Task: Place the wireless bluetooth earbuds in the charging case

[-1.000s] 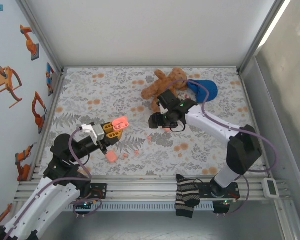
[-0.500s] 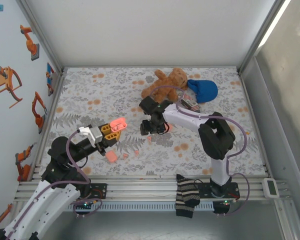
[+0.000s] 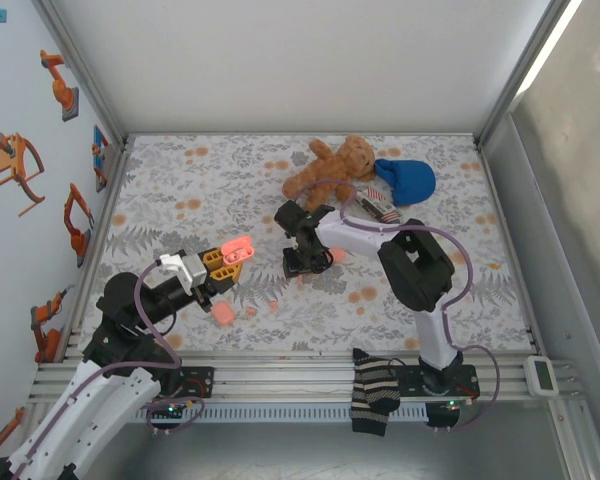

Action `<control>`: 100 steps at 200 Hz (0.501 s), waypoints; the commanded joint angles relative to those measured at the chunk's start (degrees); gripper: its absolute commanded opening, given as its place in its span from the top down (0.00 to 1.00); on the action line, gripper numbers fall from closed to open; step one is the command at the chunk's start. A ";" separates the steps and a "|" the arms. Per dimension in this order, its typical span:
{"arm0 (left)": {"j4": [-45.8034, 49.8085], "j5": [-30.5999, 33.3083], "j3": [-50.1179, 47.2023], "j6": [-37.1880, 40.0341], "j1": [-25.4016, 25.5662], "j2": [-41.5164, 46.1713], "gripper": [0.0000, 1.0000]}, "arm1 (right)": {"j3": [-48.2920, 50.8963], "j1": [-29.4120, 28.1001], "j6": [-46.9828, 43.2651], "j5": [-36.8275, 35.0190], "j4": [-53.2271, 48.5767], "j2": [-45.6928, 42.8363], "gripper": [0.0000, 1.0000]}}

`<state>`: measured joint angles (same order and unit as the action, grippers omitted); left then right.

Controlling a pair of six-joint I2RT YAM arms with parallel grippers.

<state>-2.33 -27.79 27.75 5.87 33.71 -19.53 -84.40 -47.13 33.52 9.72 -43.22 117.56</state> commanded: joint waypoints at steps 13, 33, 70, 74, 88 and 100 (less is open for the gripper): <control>-0.42 0.46 1.26 0.99 0.08 -0.03 1.00 | -2.04 -0.48 -0.12 0.57 -1.26 1.14 0.60; -0.28 0.54 1.34 1.16 0.12 -0.06 1.00 | -2.34 -0.61 -0.31 0.74 -1.35 1.61 0.63; -0.31 0.55 1.30 1.25 0.12 -0.24 1.00 | -2.69 -0.64 -0.62 0.71 -1.78 2.99 0.65; -0.25 0.57 1.34 1.27 0.12 -0.25 1.00 | -2.70 -0.68 -0.72 0.74 -1.78 3.09 0.65; -0.23 0.59 1.33 1.33 0.12 -0.22 1.00 | -2.81 -0.80 -0.70 0.70 -1.91 3.47 0.66; -0.29 0.66 1.35 1.36 0.08 -0.23 1.00 | -2.84 -0.92 -0.77 0.57 -2.11 3.65 0.68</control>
<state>-2.09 -27.40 27.75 6.11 33.71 -19.66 -86.11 -47.46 33.15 10.07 -43.53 119.37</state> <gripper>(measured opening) 0.229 0.342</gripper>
